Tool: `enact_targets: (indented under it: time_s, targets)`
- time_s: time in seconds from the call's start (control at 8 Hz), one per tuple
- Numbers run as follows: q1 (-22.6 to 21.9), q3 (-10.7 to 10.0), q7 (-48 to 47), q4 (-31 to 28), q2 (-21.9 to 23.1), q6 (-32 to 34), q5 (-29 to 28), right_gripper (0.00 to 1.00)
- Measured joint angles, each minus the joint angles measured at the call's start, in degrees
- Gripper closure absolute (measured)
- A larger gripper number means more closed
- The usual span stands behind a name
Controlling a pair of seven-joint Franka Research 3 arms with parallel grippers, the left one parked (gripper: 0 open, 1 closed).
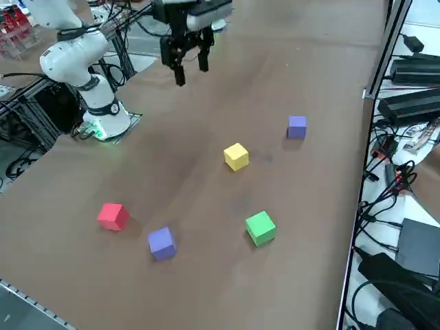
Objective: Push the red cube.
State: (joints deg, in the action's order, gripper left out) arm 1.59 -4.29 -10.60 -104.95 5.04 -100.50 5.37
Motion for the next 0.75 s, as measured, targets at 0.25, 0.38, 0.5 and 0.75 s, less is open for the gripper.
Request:
enact_targets:
  time_s: [0.25,0.38,0.5,0.75]
  targets:
    - [-2.4,0.0,0.3,4.4,0.0,2.8,0.0,0.00]
    - [-3.4,-0.1,0.7,5.4,-0.1,3.9,0.0,0.00]
    - [-4.4,0.0,1.2,5.7,-0.2,4.2,-0.6,0.00]
    - [-5.0,-0.1,6.1,6.0,-0.2,6.2,-3.8,0.00]
